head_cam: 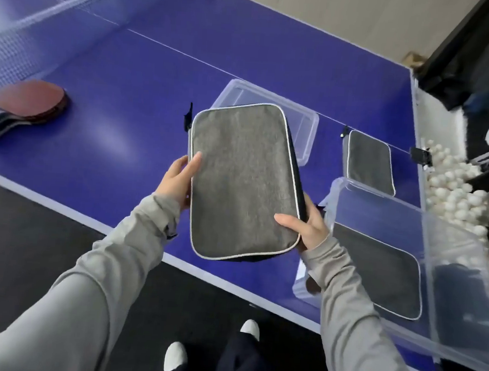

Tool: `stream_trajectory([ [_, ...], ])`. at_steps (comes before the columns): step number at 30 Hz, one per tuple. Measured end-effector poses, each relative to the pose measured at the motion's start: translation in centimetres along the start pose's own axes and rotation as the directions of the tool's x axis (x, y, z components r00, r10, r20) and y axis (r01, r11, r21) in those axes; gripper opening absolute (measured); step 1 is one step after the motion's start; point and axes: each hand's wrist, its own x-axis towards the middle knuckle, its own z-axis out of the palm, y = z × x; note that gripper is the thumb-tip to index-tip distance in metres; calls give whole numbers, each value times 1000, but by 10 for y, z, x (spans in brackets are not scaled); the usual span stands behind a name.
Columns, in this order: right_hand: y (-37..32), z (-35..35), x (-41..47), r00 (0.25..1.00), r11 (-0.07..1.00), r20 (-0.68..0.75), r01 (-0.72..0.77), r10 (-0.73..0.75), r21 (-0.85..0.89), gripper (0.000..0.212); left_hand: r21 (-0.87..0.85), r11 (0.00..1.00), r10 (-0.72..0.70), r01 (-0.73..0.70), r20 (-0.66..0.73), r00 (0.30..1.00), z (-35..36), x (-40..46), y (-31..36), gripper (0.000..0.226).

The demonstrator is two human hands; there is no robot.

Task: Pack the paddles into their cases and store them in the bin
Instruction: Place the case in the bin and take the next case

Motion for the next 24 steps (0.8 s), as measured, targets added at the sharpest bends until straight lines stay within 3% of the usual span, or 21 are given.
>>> stream_trajectory([
  [6,30,50,19,994,988,85,-57,70,-145,46,84,988,143,-130,-173,975,-58,7,6,48],
  [9,39,72,46,994,965,21,-102,110,-244,44,134,966,242,-220,-180,953,-78,22,17,41],
  [13,19,97,102,987,908,-135,27,-92,-419,40,404,860,372,-313,-76,925,-103,51,40,41],
  [18,-43,144,174,921,812,-97,280,-378,-512,24,675,638,433,-369,81,898,-121,78,72,47],
  [21,-71,170,210,922,760,-17,308,-386,-572,19,734,532,414,-422,209,886,-126,90,90,50],
  [24,-84,185,236,964,764,26,227,-265,-604,7,746,467,397,-475,303,866,-130,104,102,50],
])
